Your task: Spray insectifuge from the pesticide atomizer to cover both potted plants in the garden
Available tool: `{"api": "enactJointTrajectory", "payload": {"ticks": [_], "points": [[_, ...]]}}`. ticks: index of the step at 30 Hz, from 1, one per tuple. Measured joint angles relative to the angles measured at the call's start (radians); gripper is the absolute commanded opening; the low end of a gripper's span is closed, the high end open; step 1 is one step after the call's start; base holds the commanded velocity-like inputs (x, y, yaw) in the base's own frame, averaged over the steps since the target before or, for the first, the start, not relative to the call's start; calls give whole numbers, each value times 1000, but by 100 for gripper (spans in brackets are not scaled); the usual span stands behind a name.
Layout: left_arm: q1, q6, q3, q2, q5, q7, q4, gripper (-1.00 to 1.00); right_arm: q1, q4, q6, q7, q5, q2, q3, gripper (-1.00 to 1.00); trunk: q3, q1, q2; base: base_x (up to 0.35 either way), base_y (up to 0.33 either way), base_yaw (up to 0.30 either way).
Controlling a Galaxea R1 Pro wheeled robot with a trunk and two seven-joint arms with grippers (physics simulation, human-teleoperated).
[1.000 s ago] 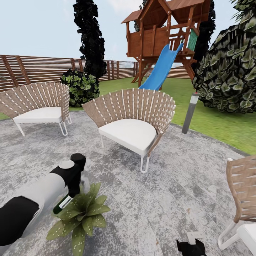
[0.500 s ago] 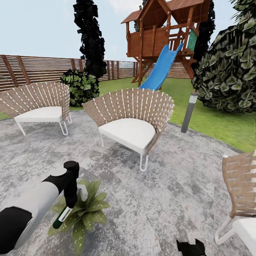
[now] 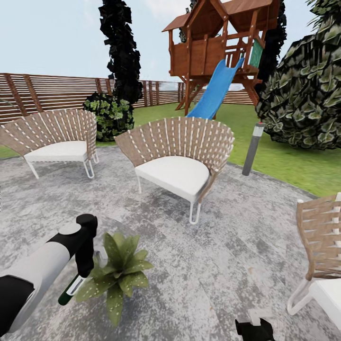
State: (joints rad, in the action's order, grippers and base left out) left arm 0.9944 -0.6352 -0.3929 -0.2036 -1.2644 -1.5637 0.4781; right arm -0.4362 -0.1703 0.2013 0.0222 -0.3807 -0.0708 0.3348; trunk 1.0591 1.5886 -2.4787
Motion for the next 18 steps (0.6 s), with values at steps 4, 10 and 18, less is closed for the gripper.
{"api": "enactJointTrajectory", "payload": {"ticks": [4,10,18], "points": [[1,0,-2,0,-1,0,1,-100,0,0,0,0,0,0,0,100,0,0,0,6,23,0],[0,0,0,-38,-1,0,6,-100,0,-1,1,0,1,1,0,100,0,0,0,0,2,29],[-6,-5,19,-38,10,1,7,-100,0,-3,2,0,3,2,1,100,0,1,0,-122,-57,228]]}}
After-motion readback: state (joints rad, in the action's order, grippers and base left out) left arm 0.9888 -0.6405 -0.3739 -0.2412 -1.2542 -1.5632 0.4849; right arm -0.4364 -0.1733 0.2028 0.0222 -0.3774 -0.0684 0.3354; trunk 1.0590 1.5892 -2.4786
